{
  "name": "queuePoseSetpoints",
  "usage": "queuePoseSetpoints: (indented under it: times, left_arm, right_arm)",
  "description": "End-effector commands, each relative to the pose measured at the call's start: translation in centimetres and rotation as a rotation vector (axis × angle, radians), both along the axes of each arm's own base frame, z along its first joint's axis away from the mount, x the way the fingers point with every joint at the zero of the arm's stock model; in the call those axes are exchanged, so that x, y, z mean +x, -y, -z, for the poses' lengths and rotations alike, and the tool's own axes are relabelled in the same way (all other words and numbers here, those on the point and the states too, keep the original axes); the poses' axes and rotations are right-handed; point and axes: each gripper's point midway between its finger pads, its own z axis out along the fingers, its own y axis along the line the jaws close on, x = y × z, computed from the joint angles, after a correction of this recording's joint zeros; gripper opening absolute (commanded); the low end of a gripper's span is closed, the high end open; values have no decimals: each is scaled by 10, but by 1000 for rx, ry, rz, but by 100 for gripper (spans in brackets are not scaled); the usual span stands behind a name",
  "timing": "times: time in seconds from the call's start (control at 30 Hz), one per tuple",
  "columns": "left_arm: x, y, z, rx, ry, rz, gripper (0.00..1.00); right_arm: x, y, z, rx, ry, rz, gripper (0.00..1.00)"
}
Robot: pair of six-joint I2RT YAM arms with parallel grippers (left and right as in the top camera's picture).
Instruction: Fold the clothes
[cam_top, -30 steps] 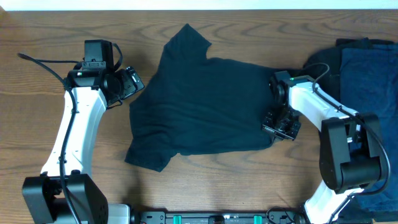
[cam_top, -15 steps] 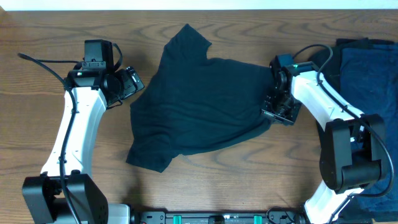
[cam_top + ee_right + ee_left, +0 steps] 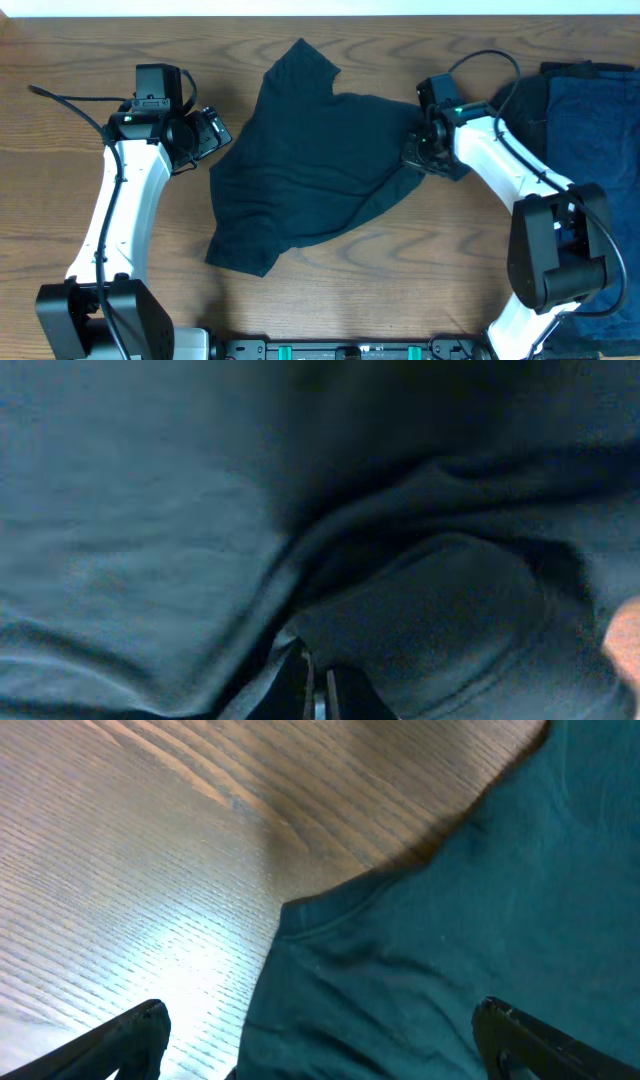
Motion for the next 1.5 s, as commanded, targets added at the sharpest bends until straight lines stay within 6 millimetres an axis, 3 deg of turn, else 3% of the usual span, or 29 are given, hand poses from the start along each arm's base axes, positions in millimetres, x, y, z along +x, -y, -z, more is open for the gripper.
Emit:
queuePoseSetpoints:
  times: [0.0, 0.27, 0.4, 0.53, 0.6, 0.87, 1.0, 1.07, 1.2, 1.33, 1.47]
  left_arm:
    - [0, 0, 2, -1, -7, 5, 98]
    - [0, 0, 2, -1, -7, 5, 98]
    - [0, 0, 2, -1, -7, 5, 98]
    - [0, 0, 2, -1, -7, 5, 98]
    - [0, 0, 2, -1, -7, 5, 98]
    - [0, 0, 2, -1, -7, 5, 98]
    - [0, 0, 2, -1, -7, 5, 98]
    - [0, 0, 2, -1, -7, 5, 98]
    - [0, 0, 2, -1, -7, 5, 98]
    - [0, 0, 2, -1, -7, 5, 98]
    - [0, 0, 2, -1, -7, 5, 98]
  right_arm:
    - [10, -10, -3, -21, 55, -50, 4]
    - [21, -16, -5, -80, 132, -66, 24]
    - [23, -5, 1, -163, 165, -51, 28]
    - [33, 2, -1, -192, 208, -64, 42]
    - [39, 3, -5, -172, 219, -96, 49]
    - [52, 29, -30, -11, 175, -98, 59]
    - [52, 32, -50, 101, 169, -177, 67]
    - [46, 32, -59, 144, 137, -194, 67]
    - [13, 36, -60, 161, -18, -159, 53]
    - [-32, 35, -46, 163, -210, -118, 38]
    - [-56, 29, -23, 154, -296, -70, 37]
